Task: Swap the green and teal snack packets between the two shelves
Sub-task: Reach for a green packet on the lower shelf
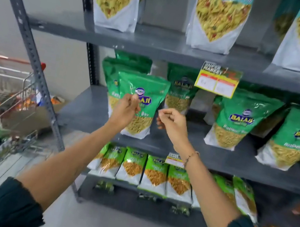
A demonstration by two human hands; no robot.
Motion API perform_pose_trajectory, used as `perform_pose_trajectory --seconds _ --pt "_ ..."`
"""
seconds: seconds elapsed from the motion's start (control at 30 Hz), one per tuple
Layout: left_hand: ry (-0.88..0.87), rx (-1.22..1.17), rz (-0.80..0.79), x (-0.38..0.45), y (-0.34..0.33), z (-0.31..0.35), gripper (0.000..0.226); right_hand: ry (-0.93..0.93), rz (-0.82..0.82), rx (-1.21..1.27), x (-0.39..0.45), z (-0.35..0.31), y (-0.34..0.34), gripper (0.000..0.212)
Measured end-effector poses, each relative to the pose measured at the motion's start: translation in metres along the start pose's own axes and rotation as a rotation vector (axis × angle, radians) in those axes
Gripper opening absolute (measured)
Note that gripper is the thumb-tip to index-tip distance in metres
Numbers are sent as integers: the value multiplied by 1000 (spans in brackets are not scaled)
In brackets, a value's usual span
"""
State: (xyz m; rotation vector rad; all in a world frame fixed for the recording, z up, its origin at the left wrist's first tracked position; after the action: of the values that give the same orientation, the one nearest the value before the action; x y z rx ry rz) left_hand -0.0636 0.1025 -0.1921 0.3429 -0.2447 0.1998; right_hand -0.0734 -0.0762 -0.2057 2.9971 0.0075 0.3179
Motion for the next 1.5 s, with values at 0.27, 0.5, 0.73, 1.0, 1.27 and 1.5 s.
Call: perform_pose_trajectory --seconds 0.27,0.5,0.73,1.0,1.27,1.5 --pt "391 350 -84 30 12 -137 35 -225 7 -245 28 127 -25 26" --pt "323 415 -290 51 -14 -164 75 -188 -126 -312 70 148 -53 60" --pt "282 261 -150 53 -33 -144 71 -179 -68 -151 87 160 -16 48" --pt "239 209 -257 86 -131 -121 61 -148 95 -159 104 155 88 43" --pt "262 157 -255 100 -167 -128 56 -165 118 -235 118 173 116 44" --pt "265 125 -251 99 -170 -132 55 -167 81 -214 120 181 113 47"
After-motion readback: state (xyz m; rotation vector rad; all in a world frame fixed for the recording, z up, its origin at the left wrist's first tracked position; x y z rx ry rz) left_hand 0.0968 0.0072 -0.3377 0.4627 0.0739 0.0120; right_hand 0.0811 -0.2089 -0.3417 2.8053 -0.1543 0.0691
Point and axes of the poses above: each hand's wrist, its own x-axis towards the middle knuckle, its own y-axis out of the back of the hand, z = x × y, the point moved 9 cm from there along x, towards the middle knuckle, and after that the axes turned 1 degree about x, right-handed, at the moved point
